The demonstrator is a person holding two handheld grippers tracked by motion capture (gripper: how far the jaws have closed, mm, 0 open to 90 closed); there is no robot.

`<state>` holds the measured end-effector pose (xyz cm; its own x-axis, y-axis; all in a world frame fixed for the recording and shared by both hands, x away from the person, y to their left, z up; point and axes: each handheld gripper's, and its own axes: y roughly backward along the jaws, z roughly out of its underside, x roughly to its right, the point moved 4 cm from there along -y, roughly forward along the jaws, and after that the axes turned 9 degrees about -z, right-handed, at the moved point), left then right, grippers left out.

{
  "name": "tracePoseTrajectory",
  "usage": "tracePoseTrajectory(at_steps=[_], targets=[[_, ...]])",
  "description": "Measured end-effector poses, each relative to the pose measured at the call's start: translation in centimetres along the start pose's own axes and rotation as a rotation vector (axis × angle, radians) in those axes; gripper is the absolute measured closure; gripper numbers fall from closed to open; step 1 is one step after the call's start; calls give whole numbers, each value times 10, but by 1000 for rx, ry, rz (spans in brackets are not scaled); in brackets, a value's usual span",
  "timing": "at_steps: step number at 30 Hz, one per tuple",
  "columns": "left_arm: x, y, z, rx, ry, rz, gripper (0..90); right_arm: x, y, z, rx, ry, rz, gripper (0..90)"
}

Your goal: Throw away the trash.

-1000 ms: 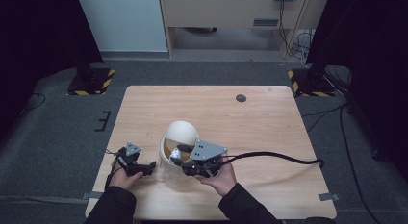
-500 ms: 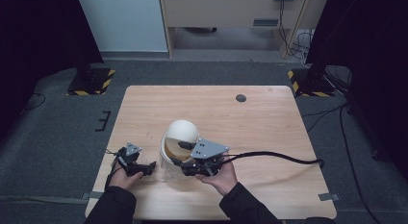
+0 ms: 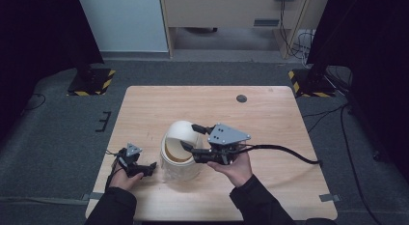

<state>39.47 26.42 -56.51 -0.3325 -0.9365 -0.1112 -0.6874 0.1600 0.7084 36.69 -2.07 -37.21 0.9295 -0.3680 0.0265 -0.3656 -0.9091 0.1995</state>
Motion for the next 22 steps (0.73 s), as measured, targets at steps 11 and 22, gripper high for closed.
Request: tracePoseTrajectory(at_steps=[11,22], targets=[[0,0,0,-1,-1,-1,0,33,46,-7,45,-87,111,353],[0,0,0,-1,-1,-1,0,76,101,84,-109,-240,278,244]])
